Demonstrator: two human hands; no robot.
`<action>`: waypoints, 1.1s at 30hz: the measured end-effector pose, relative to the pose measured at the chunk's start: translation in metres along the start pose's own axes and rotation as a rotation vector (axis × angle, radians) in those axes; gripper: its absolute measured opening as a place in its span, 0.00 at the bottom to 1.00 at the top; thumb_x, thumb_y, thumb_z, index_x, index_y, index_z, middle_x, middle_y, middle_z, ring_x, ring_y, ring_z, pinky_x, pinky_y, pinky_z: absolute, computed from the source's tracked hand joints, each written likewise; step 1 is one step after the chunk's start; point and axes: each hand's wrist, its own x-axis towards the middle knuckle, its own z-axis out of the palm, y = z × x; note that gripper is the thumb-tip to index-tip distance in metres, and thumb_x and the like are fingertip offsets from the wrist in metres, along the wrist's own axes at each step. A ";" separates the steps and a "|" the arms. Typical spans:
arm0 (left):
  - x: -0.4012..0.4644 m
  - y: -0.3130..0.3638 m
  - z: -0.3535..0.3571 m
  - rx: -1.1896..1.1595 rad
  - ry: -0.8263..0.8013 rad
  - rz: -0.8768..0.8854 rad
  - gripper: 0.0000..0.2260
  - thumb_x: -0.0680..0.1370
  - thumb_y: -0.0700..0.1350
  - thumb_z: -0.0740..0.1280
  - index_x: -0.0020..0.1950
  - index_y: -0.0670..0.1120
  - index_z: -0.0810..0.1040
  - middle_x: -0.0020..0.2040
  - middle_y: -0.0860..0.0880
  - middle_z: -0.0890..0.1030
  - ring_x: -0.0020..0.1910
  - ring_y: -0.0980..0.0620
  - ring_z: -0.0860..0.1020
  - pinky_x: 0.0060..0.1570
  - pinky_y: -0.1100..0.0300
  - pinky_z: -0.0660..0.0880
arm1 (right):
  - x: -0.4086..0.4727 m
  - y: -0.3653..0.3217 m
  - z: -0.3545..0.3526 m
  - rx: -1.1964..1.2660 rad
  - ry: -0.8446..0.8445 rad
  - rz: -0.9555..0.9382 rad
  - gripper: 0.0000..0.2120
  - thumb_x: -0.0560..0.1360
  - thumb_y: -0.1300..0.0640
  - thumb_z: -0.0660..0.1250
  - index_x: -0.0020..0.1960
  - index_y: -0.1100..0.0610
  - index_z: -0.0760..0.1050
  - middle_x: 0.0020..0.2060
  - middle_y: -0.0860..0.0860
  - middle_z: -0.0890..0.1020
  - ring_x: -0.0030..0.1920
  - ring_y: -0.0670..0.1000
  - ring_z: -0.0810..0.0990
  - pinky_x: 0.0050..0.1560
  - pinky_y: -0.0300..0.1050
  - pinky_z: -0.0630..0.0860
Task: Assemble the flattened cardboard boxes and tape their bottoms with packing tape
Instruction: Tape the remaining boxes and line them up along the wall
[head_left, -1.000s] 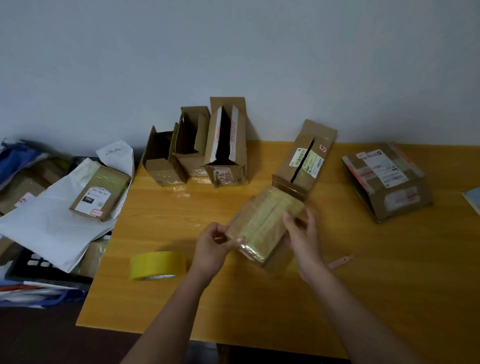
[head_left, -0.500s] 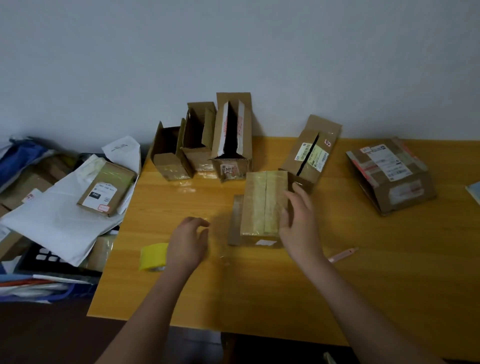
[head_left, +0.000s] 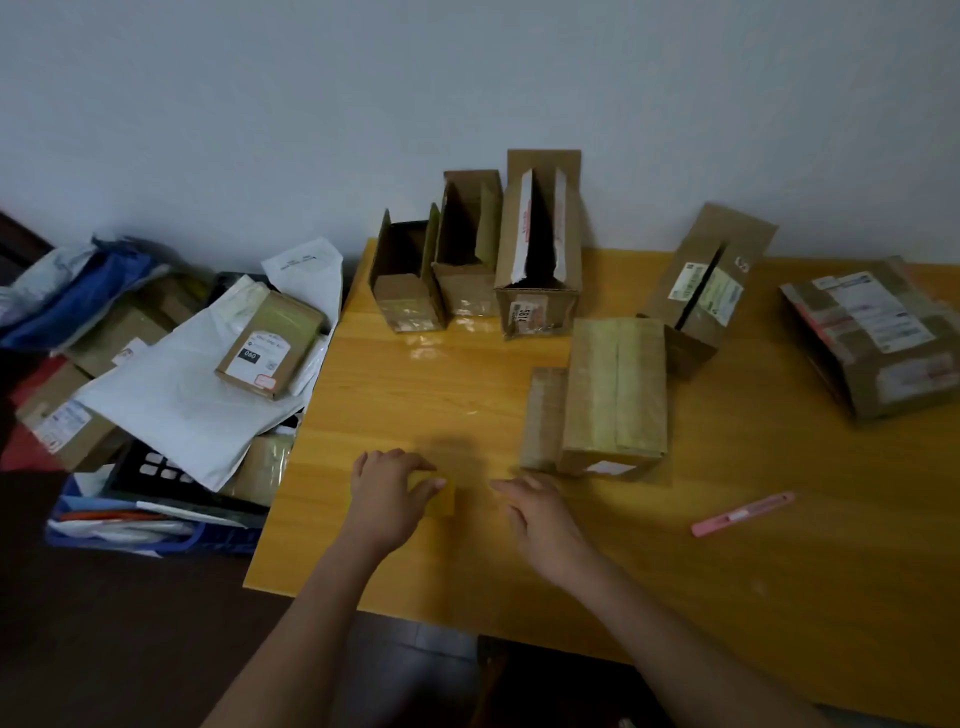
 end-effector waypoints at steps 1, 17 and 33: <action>-0.002 0.000 0.000 -0.003 0.013 0.004 0.13 0.78 0.55 0.67 0.58 0.51 0.81 0.54 0.49 0.80 0.59 0.46 0.73 0.70 0.48 0.57 | 0.006 0.002 0.006 -0.001 0.014 0.026 0.20 0.81 0.63 0.55 0.71 0.55 0.71 0.63 0.56 0.73 0.64 0.54 0.71 0.61 0.42 0.66; 0.000 -0.016 -0.004 -0.145 0.003 0.049 0.13 0.76 0.54 0.70 0.57 0.51 0.83 0.54 0.49 0.81 0.58 0.47 0.72 0.66 0.50 0.61 | 0.047 0.011 0.032 -0.134 0.124 0.245 0.05 0.79 0.52 0.66 0.53 0.47 0.78 0.57 0.47 0.69 0.62 0.53 0.65 0.61 0.46 0.64; -0.011 -0.044 -0.033 -0.177 -0.165 -0.066 0.10 0.79 0.53 0.66 0.57 0.51 0.77 0.48 0.45 0.82 0.51 0.48 0.76 0.63 0.48 0.70 | 0.028 -0.029 0.002 0.024 0.096 -0.015 0.09 0.79 0.64 0.62 0.53 0.53 0.77 0.46 0.52 0.75 0.43 0.53 0.76 0.46 0.53 0.76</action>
